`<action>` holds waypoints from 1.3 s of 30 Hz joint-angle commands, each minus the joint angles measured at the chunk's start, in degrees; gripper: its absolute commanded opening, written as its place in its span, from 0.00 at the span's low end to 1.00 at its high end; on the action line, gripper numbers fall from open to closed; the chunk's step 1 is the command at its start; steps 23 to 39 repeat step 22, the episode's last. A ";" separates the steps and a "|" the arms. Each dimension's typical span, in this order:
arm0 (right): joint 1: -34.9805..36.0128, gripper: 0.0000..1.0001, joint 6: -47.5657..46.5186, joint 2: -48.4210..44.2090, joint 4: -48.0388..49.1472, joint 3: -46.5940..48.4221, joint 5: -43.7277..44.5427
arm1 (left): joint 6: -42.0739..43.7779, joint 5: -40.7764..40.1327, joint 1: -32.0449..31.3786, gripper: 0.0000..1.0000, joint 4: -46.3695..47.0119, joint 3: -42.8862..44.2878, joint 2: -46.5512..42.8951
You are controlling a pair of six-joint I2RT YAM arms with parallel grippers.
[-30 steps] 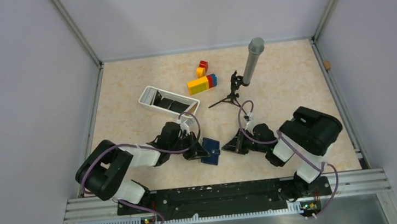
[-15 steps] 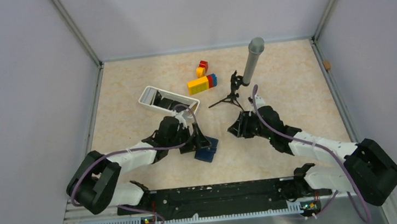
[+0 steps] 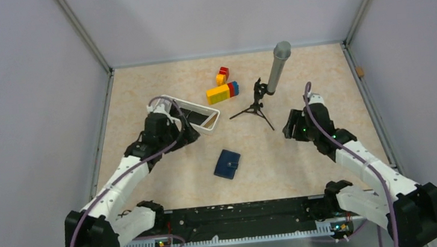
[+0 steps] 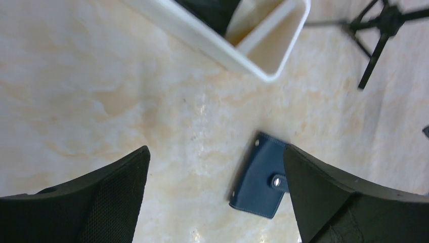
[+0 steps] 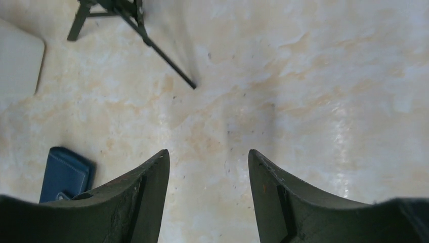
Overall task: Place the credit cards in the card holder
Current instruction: Reset both arms
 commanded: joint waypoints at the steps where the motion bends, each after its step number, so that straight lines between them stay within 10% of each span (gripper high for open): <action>1: -1.56 0.58 -7.20 -4.51 -4.73 7.18 6.29 | 6.53 -7.98 6.27 0.99 -10.03 10.20 -5.25; 8: -1.59 0.58 -14.96 -11.38 -0.05 10.39 12.78 | 18.09 -23.06 7.21 0.99 -11.36 17.19 -11.59; 39: -1.56 0.58 -16.26 -16.43 3.10 7.23 15.08 | 24.55 -21.77 7.22 0.99 -4.76 10.01 -21.34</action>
